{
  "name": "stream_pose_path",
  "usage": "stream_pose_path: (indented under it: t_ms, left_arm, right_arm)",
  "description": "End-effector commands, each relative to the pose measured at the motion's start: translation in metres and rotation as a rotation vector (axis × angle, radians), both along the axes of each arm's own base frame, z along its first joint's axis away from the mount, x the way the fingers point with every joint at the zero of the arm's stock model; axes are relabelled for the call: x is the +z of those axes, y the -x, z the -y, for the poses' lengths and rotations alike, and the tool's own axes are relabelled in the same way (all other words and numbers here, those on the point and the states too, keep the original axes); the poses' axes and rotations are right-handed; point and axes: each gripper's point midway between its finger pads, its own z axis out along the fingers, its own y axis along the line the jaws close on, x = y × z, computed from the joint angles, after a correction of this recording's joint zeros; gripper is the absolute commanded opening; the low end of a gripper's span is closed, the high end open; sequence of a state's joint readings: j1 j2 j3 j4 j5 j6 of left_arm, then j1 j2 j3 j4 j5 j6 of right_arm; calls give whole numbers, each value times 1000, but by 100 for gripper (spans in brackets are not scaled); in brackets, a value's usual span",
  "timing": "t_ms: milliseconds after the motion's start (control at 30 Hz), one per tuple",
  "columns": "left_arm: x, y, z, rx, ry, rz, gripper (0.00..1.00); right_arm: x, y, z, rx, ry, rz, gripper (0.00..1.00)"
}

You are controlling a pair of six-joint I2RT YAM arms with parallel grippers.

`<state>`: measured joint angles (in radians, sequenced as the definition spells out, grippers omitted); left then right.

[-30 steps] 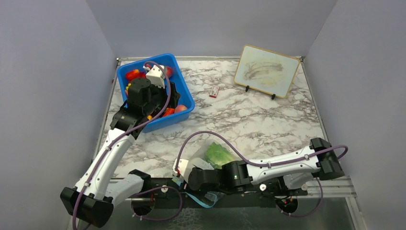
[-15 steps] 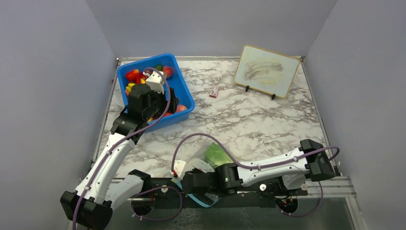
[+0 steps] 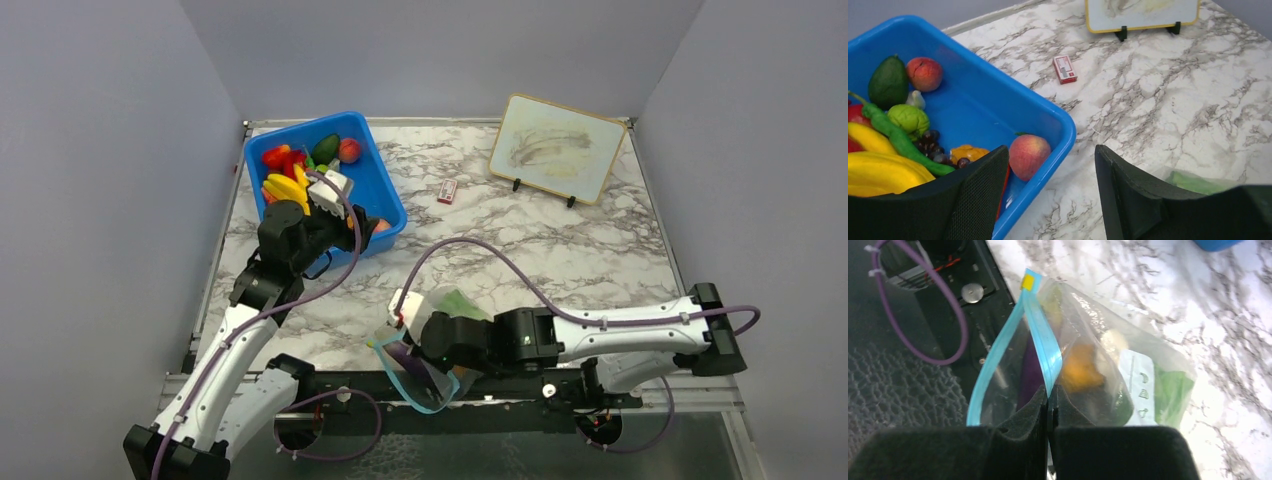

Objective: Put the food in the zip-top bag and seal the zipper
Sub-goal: Zip the zipper food storage bag at the center of the board.

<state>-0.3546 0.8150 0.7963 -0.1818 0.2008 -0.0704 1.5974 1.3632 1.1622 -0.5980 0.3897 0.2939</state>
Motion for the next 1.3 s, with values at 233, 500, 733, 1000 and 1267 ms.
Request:
stream_pose_path:
  t_ms: [233,500,733,1000,1267]
  left_arm:
    - [6,55,61,-561,-40,307,56]
    - [-14,84,75,-785,-162,445,56]
    - [-52,83,67,-891,-554,530,59]
    - [-57,106,66,-985,-585,516,62]
    - [-59,118,59,-1039,-632,433,60]
  right_arm:
    - [30,-62,33,28,-96,19,1]
    - [37,-82,43,100,-111,26,1]
    - [36,-99,57,123,-79,56,1]
    - [33,-108,66,161,-60,60,1]
    - [35,-115,73,149,-73,72,1]
